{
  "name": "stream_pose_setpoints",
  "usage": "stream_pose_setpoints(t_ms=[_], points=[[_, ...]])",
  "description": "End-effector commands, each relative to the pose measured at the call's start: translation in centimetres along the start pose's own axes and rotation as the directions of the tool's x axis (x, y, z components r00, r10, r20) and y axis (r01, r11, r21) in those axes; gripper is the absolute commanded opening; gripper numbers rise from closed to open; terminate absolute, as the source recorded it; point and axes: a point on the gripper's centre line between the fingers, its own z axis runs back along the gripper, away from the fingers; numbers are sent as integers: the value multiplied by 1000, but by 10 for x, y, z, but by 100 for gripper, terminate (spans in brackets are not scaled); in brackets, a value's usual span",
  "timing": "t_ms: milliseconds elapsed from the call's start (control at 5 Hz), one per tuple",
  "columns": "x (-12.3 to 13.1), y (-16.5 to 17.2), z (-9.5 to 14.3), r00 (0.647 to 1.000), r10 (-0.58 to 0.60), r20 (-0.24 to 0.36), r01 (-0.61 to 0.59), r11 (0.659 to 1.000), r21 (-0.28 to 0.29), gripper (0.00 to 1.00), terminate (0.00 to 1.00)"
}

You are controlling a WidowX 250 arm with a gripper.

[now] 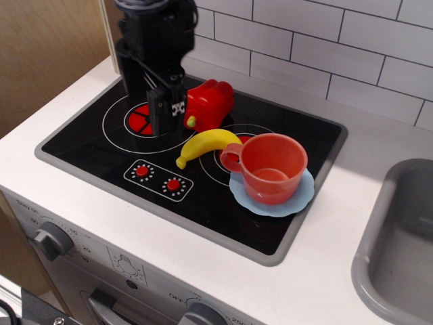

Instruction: Take cup off plate

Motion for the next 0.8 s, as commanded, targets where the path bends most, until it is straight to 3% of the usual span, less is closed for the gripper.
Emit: stream_pose_setpoints(t_ms=[0,600], points=[[21,-36,10,970,-238,53,241,968,-70,100,0],[38,-47,-13,925,-371,78,374,927,-18,100,0]])
